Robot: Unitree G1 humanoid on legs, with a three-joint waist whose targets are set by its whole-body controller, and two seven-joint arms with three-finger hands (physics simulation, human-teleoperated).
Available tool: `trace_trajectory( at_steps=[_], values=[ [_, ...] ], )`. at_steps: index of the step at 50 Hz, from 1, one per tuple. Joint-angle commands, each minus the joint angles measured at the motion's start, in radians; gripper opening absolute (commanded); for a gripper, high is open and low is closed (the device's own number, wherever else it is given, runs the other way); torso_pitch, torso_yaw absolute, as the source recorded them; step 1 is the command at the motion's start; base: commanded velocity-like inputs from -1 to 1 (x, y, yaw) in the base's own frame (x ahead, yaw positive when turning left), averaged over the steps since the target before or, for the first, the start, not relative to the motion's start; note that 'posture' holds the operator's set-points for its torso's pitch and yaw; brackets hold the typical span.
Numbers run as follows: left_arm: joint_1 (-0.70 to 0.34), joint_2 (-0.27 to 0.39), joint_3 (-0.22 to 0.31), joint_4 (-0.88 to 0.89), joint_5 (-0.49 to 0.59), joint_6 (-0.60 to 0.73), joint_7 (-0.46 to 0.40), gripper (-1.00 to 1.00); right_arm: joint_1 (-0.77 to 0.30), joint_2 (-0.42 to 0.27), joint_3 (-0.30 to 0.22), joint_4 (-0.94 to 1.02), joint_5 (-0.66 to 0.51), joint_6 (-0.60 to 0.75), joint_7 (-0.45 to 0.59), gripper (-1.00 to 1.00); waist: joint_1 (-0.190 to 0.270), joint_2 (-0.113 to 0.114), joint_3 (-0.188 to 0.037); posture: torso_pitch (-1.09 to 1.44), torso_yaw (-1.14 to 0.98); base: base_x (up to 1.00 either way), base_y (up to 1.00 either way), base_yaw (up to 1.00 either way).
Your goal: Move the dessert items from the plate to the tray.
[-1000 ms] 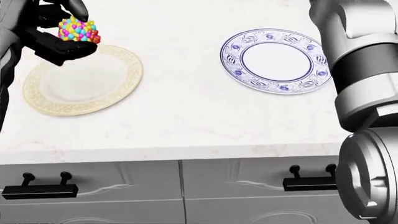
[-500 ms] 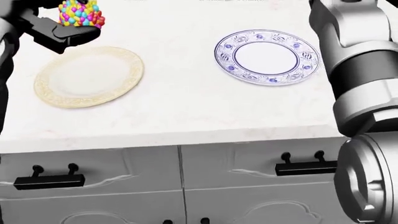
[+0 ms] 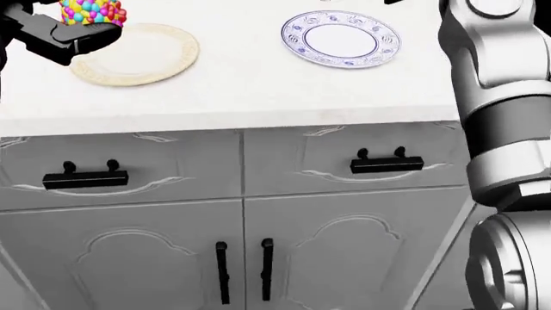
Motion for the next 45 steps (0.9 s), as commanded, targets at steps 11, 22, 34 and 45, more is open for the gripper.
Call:
trace_trajectory(
  at_steps=[11,22,34,45],
  values=[
    [-0.037,0.002,-0.001,-0.078,-0.018,-0.005,0.010,-0.87,0.026,-0.018,-0.013,-0.058,0.008,-0.059,-0.026,-1.00,-0.033,0.005,-0.008,0.00,0.00,0.20,-0.72,0.00],
    [-0.035,0.000,-0.001,-0.095,-0.016,0.010,0.017,-0.88,0.033,-0.013,-0.009,-0.064,0.002,-0.061,-0.024,-1.00,-0.050,0.067,-0.016,0.00,0.00,0.32,-0.82,0.00],
    [-0.031,0.002,-0.001,-0.088,-0.025,-0.006,0.006,-0.89,0.030,-0.016,-0.014,-0.070,0.003,-0.058,-0.026,-1.00,-0.065,0.010,0.015,0.00,0.00,0.32,-0.82,0.00],
    [-0.031,-0.001,-0.004,-0.074,-0.018,-0.019,0.016,-0.91,0.034,-0.020,-0.014,-0.081,0.002,-0.057,-0.033,-1.00,-0.059,0.075,-0.030,0.00,0.00,0.32,-0.82,0.00]
  ],
)
